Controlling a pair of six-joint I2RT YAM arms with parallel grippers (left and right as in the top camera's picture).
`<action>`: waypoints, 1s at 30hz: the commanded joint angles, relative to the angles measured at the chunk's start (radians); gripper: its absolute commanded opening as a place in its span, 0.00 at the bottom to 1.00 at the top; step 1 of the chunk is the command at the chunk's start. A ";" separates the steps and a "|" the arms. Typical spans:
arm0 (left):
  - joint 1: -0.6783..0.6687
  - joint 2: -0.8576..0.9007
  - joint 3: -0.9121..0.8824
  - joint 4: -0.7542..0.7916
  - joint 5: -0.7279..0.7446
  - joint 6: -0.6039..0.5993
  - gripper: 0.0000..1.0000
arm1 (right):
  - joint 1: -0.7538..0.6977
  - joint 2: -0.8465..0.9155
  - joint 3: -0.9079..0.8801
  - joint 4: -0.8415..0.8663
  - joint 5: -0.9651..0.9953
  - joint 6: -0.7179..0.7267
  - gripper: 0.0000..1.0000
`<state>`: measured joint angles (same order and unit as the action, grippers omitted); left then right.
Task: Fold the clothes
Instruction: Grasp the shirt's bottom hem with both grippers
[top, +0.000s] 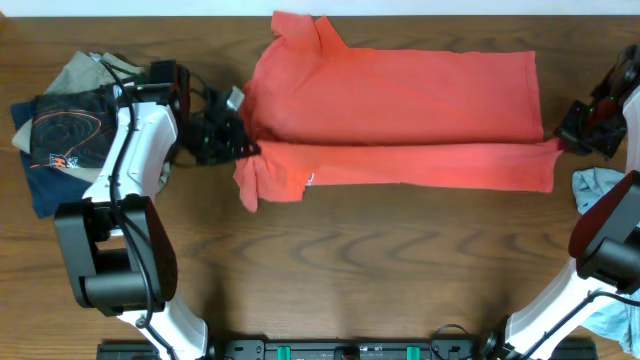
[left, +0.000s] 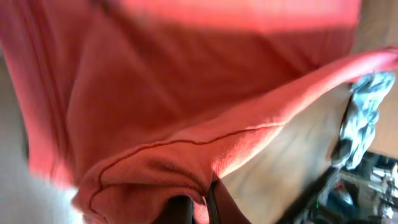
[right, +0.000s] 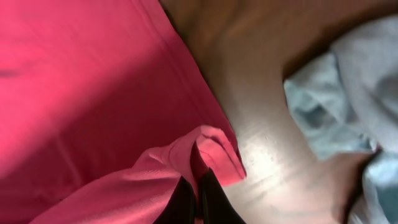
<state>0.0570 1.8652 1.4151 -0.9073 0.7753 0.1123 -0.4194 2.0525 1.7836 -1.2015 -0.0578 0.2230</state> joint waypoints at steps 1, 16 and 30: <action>-0.017 -0.006 0.019 0.086 0.043 -0.092 0.07 | 0.003 -0.032 -0.001 0.035 -0.025 -0.013 0.01; -0.026 -0.006 0.006 0.169 -0.196 -0.159 0.85 | 0.021 0.003 -0.026 0.122 -0.011 0.007 0.42; -0.026 0.005 -0.167 0.186 -0.294 -0.159 0.88 | 0.020 0.003 -0.366 0.267 0.028 0.005 0.40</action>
<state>0.0280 1.8652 1.2743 -0.7422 0.5011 -0.0490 -0.4084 2.0544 1.4647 -0.9611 -0.0456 0.2272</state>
